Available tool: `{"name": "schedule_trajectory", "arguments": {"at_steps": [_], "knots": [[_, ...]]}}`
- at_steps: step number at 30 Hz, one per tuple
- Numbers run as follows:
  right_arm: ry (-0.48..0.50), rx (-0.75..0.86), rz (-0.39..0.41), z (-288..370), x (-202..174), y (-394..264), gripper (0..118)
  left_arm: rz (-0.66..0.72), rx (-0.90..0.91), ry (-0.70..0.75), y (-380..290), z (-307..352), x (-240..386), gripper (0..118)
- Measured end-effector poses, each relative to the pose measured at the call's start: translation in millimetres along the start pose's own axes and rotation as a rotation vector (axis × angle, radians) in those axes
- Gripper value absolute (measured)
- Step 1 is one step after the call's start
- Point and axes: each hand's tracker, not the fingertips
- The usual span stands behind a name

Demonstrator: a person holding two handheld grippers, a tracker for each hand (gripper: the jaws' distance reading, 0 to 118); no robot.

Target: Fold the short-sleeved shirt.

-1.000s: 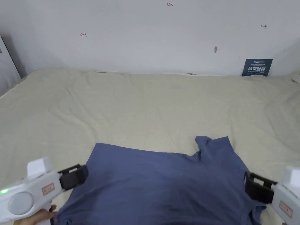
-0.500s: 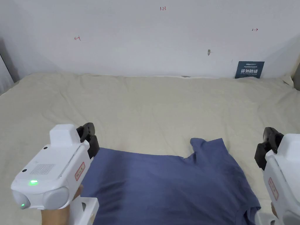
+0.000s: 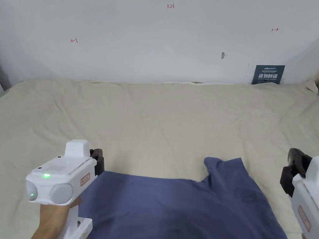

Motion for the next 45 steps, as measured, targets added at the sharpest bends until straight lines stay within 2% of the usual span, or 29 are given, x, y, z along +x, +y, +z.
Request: {"name": "schedule_trajectory", "arguments": {"at_steps": [3,5,6,7,8,9,10,11,12,15,16,18,19,21,22,24,26,27,29,31,32,33,34,37,40,42,43,44,45], "knots": [[0.004,-0.022,-0.001,-19,-1,-3,2,0.017,-0.067,0.022,2,-48,-24,0],[0.008,-0.032,-0.007,-29,-1,-5,2,0.0,-0.135,0.051,0,-79,-39,9],[0.006,-0.039,-0.013,-34,-4,-7,2,-0.008,-0.194,0.061,-1,-96,-44,24],[0.003,-0.049,-0.018,-40,-5,-8,2,0.004,-0.236,0.069,-3,-110,-51,60],[0.002,-0.057,-0.02,-45,-5,-10,2,0.024,-0.262,0.072,-5,-121,-56,81],[-0.001,-0.065,-0.021,-49,-6,-12,2,0.042,-0.311,0.064,-8,-134,-62,88],[-0.004,-0.077,-0.02,-58,-4,-18,2,0.053,-0.345,0.086,-13,-146,-65,88],[-0.008,-0.09,-0.018,-63,-3,-20,2,0.049,-0.349,0.1,-17,-155,-67,107],[-0.012,-0.1,-0.017,-68,-3,-23,2,0.058,-0.367,0.106,-24,-164,-70,113],[-0.017,-0.134,-0.015,-81,0,-35,2,0.086,-0.469,0.114,-35,-188,-74,109],[-0.019,-0.145,-0.012,-85,1,-37,2,0.069,-0.489,0.117,-37,-188,-69,103],[-0.021,-0.164,-0.007,-90,-1,-42,2,0.049,-0.495,0.117,-44,-193,-63,82],[-0.022,-0.175,-0.007,-93,0,-44,2,0.04,-0.504,0.1,-48,-193,-59,60],[-0.024,-0.194,-0.012,-97,3,-47,2,0.029,-0.44,0.127,-52,-188,-53,48],[-0.024,-0.209,-0.019,-103,12,-55,2,0.034,-0.442,0.098,-52,-185,-50,29],[-0.028,-0.243,-0.034,-112,21,-59,3,0.002,-0.425,0.108,-55,-186,-44,4],[-0.029,-0.299,-0.049,-123,20,-60,6,0.01,-0.436,0.09,-53,-186,-42,4],[-0.03,-0.341,-0.056,-131,22,-62,14,0.011,-0.43,0.098,-51,-183,-42,4],[-0.005,-0.434,-0.069,-153,29,-68,44,0.053,-0.362,0.095,-40,-168,-41,4],[0.008,-0.515,-0.079,-182,39,-87,83,0.102,-0.315,0.062,-29,-152,-43,4],[0.006,-0.553,-0.068,-194,41,-94,97,0.111,-0.299,0.046,-24,-144,-43,4],[0.009,-0.592,-0.081,-207,44,-103,107,0.102,-0.29,0.042,-19,-136,-42,4],[0.006,-0.623,-0.086,-216,41,-113,109,0.094,-0.276,0.037,-14,-128,-42,4],[0.015,-0.756,-0.072,-246,41,-138,107,0.093,-0.24,0.012,-2,-110,-41,4],[0.026,-0.836,-0.056,-246,22,-154,101,0.102,-0.223,0.003,6,-96,-39,4],[0.044,-0.869,0.001,-241,13,-162,77,0.1,-0.217,0.002,8,-90,-39,4],[0.05,-0.87,-0.015,-238,10,-166,63,0.098,-0.217,0.005,7,-87,-40,4],[0.039,-0.833,-0.029,-232,9,-166,62,0.099,-0.217,0.005,6,-88,-41,4],[0.028,-0.804,-0.033,-225,9,-160,54,0.1,-0.22,0.007,5,-86,-42,4]]}}
